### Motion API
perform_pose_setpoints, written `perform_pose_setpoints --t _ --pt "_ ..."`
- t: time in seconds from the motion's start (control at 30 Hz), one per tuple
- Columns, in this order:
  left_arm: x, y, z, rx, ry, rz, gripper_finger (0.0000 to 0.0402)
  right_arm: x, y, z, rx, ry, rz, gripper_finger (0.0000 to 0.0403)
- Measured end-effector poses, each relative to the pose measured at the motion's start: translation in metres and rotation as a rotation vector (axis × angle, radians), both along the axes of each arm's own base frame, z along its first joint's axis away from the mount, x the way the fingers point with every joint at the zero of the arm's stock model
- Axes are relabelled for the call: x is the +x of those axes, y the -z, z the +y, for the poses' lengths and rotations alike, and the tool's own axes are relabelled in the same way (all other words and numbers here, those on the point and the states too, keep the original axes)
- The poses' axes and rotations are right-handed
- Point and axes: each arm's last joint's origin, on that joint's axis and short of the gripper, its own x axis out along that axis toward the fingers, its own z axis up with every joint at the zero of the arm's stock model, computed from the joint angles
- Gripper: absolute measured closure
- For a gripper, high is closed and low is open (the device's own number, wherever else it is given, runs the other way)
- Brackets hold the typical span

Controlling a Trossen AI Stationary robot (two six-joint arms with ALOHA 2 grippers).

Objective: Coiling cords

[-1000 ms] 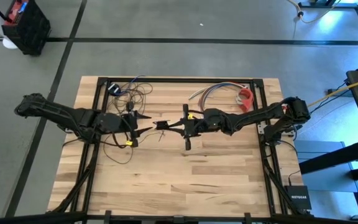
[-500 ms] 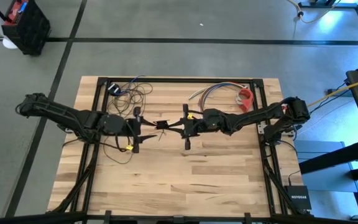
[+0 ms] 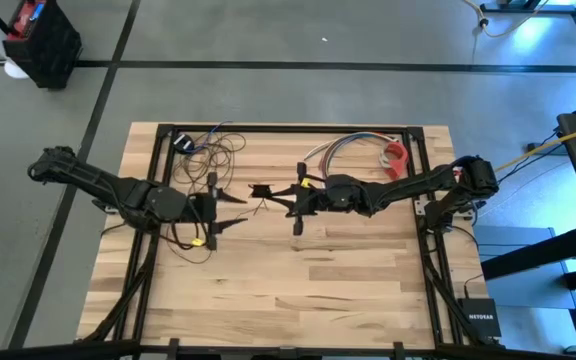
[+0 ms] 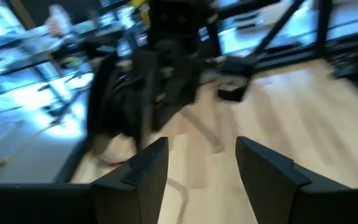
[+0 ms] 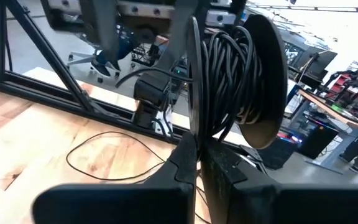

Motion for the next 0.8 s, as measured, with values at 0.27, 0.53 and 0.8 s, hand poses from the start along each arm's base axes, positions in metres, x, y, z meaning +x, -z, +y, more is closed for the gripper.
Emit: perform_pose_setpoints --t 0.27,0.53,0.8 --pt "0.0 -0.001 0.003 0.063 -0.081 -0.005 0.022 0.0 0.0 0.0 0.0 0.011 0.0 0.0386" --pt "0.004 0.002 0.001 0.088 -0.079 0.007 0.022 0.0 0.0 0.0 0.002 0.007 0.002 0.0386" --pt "0.016 0.004 0.005 0.124 -0.106 -0.013 0.022 0.0 0.001 0.001 0.01 -0.022 0.004 0.0386"
